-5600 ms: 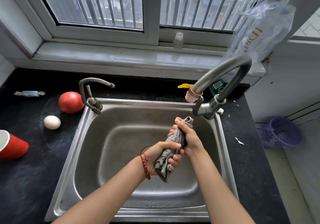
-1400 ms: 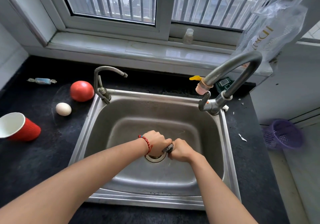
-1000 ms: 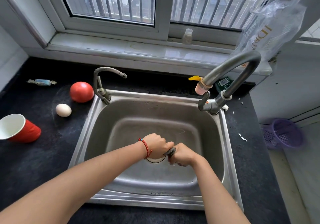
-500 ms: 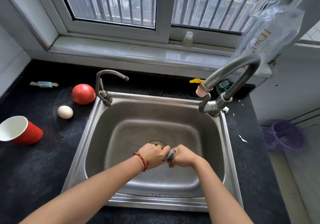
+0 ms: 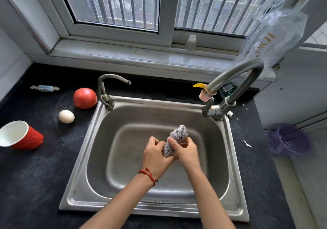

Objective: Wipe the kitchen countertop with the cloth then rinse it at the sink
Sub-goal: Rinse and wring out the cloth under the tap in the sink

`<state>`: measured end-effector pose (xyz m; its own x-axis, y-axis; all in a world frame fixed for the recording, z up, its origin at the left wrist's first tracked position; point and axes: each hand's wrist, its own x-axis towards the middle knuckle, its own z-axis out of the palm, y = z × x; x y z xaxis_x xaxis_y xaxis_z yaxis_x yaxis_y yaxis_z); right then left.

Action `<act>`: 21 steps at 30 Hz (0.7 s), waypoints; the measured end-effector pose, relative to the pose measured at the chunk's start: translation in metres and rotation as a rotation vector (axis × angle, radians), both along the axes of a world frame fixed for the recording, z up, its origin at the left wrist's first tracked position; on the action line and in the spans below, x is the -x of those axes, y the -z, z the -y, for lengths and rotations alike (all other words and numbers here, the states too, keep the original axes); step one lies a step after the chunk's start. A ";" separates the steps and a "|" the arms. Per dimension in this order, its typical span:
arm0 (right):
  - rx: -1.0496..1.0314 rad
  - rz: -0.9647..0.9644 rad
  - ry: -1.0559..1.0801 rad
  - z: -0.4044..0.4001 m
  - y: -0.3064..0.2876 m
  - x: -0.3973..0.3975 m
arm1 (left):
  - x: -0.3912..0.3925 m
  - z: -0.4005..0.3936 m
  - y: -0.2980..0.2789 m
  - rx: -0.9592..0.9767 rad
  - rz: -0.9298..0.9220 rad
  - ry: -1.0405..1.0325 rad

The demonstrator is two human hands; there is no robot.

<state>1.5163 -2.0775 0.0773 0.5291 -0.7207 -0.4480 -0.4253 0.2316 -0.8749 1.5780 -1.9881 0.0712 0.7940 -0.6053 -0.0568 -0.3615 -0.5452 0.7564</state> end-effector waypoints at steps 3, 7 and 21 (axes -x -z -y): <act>-0.073 0.113 0.015 0.002 -0.005 0.002 | -0.003 -0.006 -0.005 0.047 -0.063 0.030; -0.311 0.330 0.069 0.009 -0.004 0.009 | -0.011 -0.012 -0.022 0.111 -0.562 0.089; -0.191 0.253 -0.083 0.002 -0.025 0.012 | -0.017 -0.008 -0.028 0.232 -0.682 -0.004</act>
<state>1.5045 -2.0797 0.1024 0.6944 -0.5861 -0.4176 -0.2238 0.3756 -0.8994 1.5947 -1.9805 0.0994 0.6294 -0.6592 -0.4115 0.2346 -0.3436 0.9093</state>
